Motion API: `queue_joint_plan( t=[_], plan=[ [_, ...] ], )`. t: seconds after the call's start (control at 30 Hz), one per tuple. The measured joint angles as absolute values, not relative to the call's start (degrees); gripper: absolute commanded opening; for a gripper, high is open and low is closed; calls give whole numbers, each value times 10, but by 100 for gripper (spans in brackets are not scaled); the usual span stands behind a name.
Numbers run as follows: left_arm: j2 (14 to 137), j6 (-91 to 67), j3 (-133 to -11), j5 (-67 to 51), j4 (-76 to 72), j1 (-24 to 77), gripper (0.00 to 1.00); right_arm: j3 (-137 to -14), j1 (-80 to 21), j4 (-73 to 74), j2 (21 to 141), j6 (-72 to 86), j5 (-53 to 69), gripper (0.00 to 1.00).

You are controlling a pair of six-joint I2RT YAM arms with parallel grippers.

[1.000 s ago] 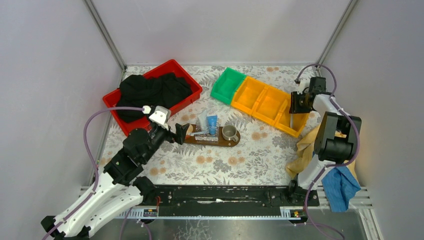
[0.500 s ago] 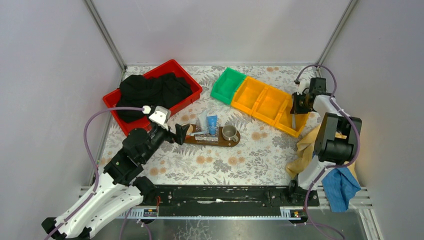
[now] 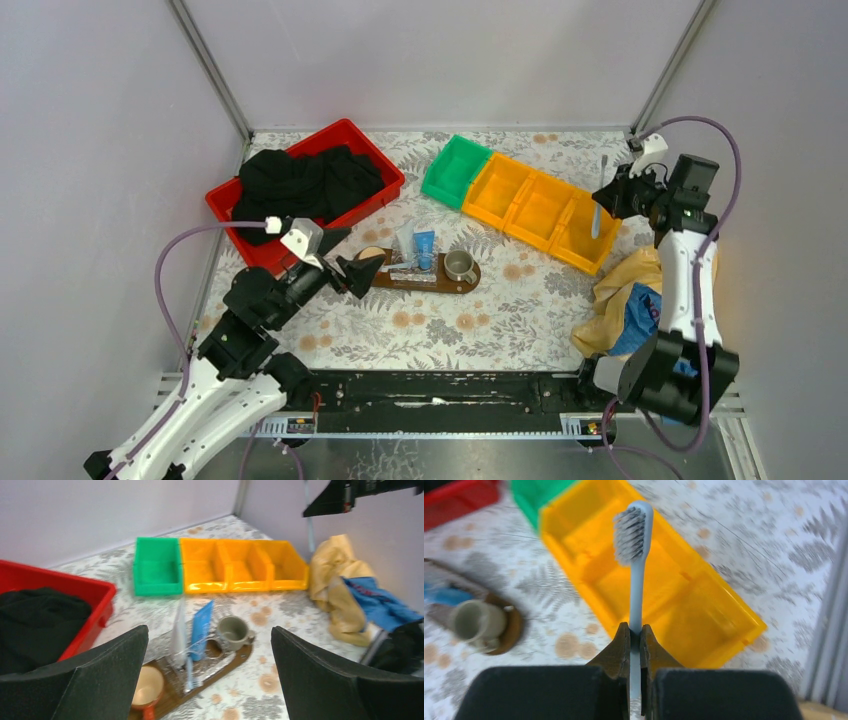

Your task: Prepare toiletry sets of a toothbrush and toothpaste on the tray

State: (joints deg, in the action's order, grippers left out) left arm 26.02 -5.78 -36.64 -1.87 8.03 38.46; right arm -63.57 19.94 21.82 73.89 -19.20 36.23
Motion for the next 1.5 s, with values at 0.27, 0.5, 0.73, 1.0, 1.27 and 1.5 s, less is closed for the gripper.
queue_joint_plan(
  t=[0.27, 0.5, 0.73, 1.0, 1.27, 1.5],
  plan=[
    [266, -201, -385, -141, 27, 385, 100, -644, 199, 292, 618, -191, 595, 0],
    [318, -333, -385, -213, -75, 395, 97, -667, 199, 314, 572, -126, 755, 0],
    [371, -358, -386, -201, -138, 494, 96, -666, 199, 241, 521, -10, 839, 0],
    [454, -327, -406, -160, -160, 589, 97, -667, 199, 234, 498, 25, 875, 0],
    [543, -328, -424, -178, -263, 592, 97, -728, 199, 283, 499, 14, 880, 0],
    [587, -332, -455, -187, -336, 592, 90, -814, 199, 376, 514, -45, 882, 0]
  ],
)
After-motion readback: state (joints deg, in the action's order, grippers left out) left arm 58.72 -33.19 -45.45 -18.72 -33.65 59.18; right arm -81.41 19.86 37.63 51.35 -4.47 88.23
